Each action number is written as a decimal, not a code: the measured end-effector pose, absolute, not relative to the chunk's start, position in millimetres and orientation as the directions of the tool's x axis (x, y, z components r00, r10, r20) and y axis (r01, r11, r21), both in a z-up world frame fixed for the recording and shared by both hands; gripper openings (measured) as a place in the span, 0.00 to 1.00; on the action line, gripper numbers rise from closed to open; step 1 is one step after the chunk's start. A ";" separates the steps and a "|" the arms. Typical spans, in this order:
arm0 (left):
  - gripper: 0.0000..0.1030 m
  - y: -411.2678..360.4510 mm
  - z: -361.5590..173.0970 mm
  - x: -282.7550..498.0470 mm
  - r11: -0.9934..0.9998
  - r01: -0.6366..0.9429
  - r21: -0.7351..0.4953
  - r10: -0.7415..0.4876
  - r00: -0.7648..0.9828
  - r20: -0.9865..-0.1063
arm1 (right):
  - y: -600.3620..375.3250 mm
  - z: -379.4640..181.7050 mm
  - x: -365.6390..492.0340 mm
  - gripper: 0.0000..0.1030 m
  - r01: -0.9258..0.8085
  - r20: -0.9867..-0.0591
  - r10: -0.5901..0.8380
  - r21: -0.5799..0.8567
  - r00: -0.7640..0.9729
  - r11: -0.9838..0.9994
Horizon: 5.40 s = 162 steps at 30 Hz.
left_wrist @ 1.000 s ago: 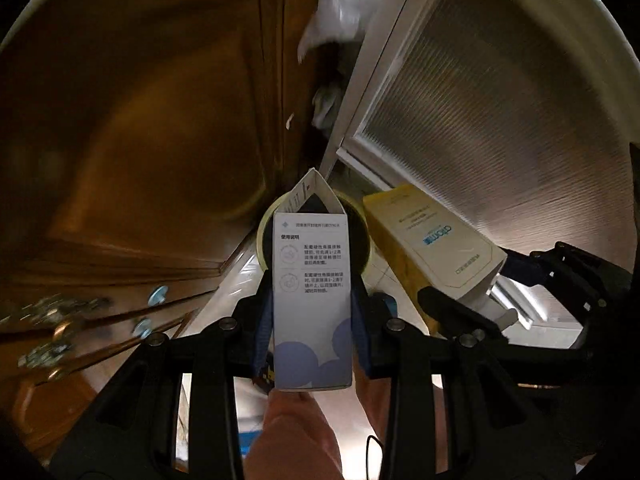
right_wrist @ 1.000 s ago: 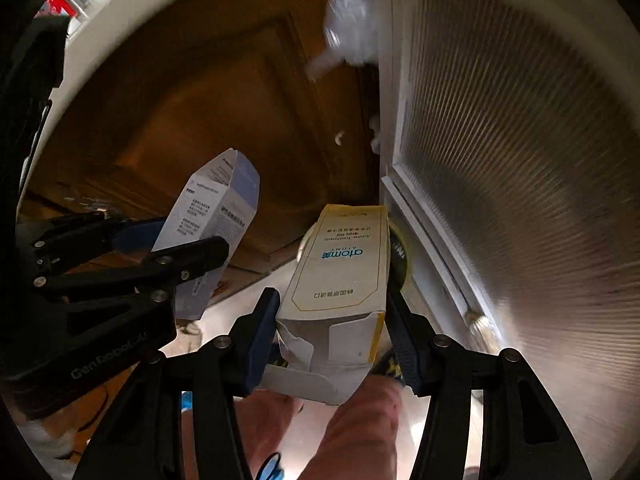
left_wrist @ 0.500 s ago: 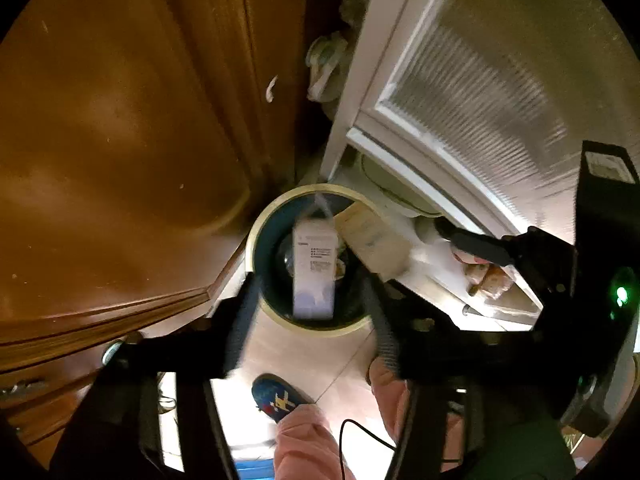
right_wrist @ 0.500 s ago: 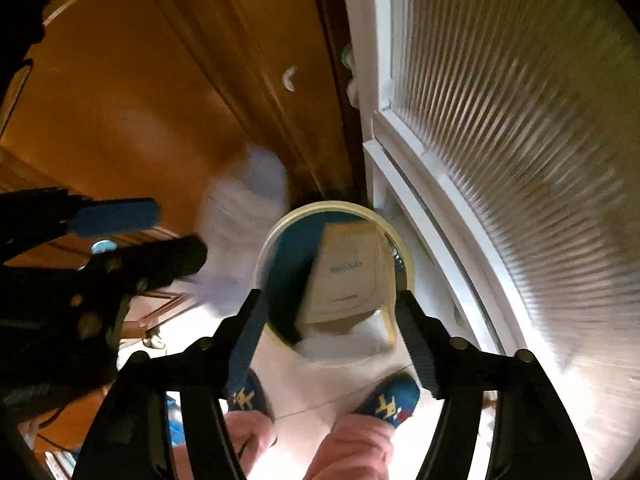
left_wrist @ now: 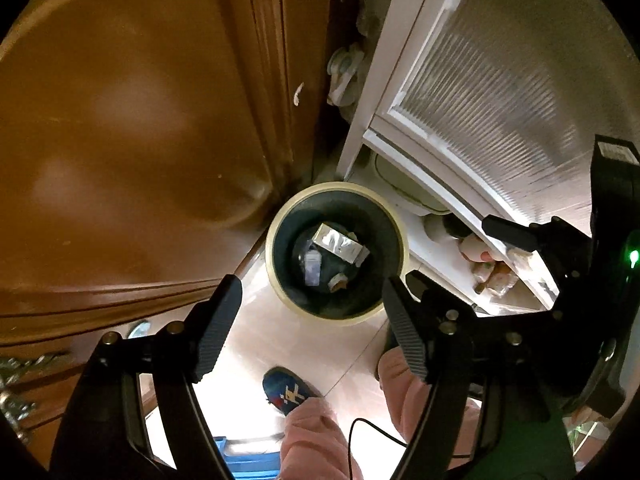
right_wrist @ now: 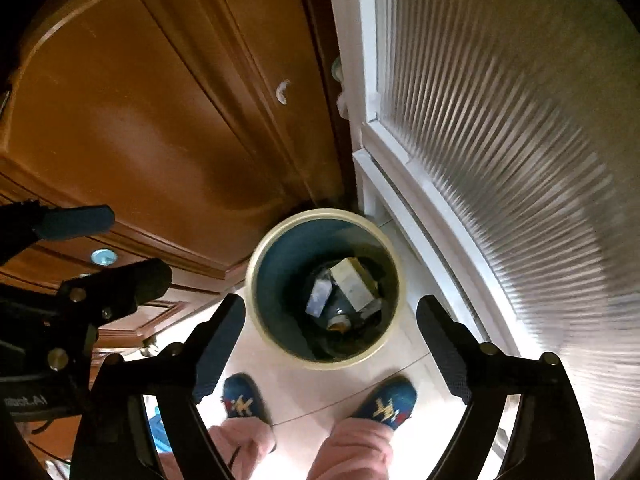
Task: Collect trash
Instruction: 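Raise both grippers back toward the table, then grasp the white drink carton with the right gripper while the left gripper grasps the yellow spice box, then carry the carton and yellow spice box down toward the trash bin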
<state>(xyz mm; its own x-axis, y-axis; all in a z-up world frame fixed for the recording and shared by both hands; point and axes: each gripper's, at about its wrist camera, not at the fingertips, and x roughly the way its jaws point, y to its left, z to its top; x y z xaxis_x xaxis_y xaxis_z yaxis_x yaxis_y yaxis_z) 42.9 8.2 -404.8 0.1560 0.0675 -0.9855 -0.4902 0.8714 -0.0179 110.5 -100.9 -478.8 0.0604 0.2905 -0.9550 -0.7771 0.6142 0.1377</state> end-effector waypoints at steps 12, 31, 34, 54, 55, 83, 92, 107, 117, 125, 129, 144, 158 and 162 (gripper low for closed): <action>0.68 -9.2 -295.1 16.1 0.879 -0.476 -0.032 0.082 0.217 -0.973 | -108.5 -369.3 76.5 0.86 -0.804 -0.937 0.345 0.164 0.054 0.572; 0.71 -34.6 -19.2 21.4 0.935 -0.354 0.005 0.223 0.577 -0.785 | -157.6 -73.3 53.8 0.75 -0.806 -0.814 0.548 0.186 0.193 0.561; 0.71 -44.6 7.3 39.8 0.942 -0.334 0.011 0.229 0.619 -0.751 | -170.8 -38.3 71.7 0.71 -0.787 -0.790 0.567 0.190 0.233 0.588; 0.79 -7.4 -30.7 259.3 0.860 -0.475 -0.188 0.158 0.597 -0.787 | -222.1 -25.9 309.9 0.59 -0.716 -0.749 0.403 -0.134 0.526 0.685; 0.79 -3.0 -37.5 264.1 0.853 -0.487 -0.189 0.159 0.587 -0.794 | -220.6 -32.6 320.8 0.59 -0.721 -0.751 0.398 -0.147 0.527 0.677; 0.69 57.9 -172.5 374.7 0.631 -0.776 0.004 0.282 0.223 -0.933 | -170.0 -105.1 389.4 0.35 -0.736 -0.745 0.353 -0.262 0.565 0.624; 0.54 50.2 -163.0 357.2 0.641 -0.767 -0.011 0.286 0.252 -0.924 | -189.5 -88.3 390.9 0.30 -0.729 -0.728 0.420 -0.157 0.541 0.667; 0.54 -6.3 -87.0 273.9 0.774 -0.619 -0.134 0.205 0.446 -0.871 | -218.9 -29.5 317.8 0.30 -0.735 -0.671 0.536 -0.022 0.513 0.678; 0.54 -23.0 -33.6 174.8 0.838 -0.532 -0.121 0.208 0.516 -0.831 | -219.8 10.3 227.3 0.30 -0.760 -0.661 0.637 0.153 0.396 0.632; 0.54 -22.2 -6.6 97.3 0.856 -0.506 -0.105 0.221 0.542 -0.811 | -196.9 38.1 151.8 0.30 -0.793 -0.644 0.708 0.254 0.290 0.555; 0.54 -17.8 -2.2 58.0 0.864 -0.492 -0.104 0.214 0.547 -0.809 | -181.9 43.5 110.8 0.30 -0.811 -0.646 0.722 0.269 0.248 0.519; 0.54 -15.6 -72.9 -23.9 0.896 -0.433 -0.097 0.137 0.478 -0.867 | -133.6 -18.6 21.1 0.30 -0.848 -0.735 0.676 0.323 0.056 0.421; 0.54 -9.7 -194.7 -77.5 0.867 -0.487 -0.106 0.088 0.361 -0.929 | -98.4 -167.6 -5.3 0.30 -0.834 -0.845 0.527 0.352 -0.088 0.425; 0.54 -5.4 -229.6 -79.8 0.850 -0.507 -0.139 0.058 0.353 -0.934 | -91.7 -215.3 -4.7 0.30 -0.835 -0.866 0.490 0.339 -0.097 0.434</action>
<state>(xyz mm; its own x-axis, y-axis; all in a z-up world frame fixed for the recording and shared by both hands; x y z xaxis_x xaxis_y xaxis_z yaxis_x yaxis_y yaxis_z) -79.8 -5.4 -229.6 0.3535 0.0584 -0.9336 -0.5073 0.8505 -0.1389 -4.7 -91.7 -215.3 -0.0973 0.4897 -0.8664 -0.8347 0.4340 0.3391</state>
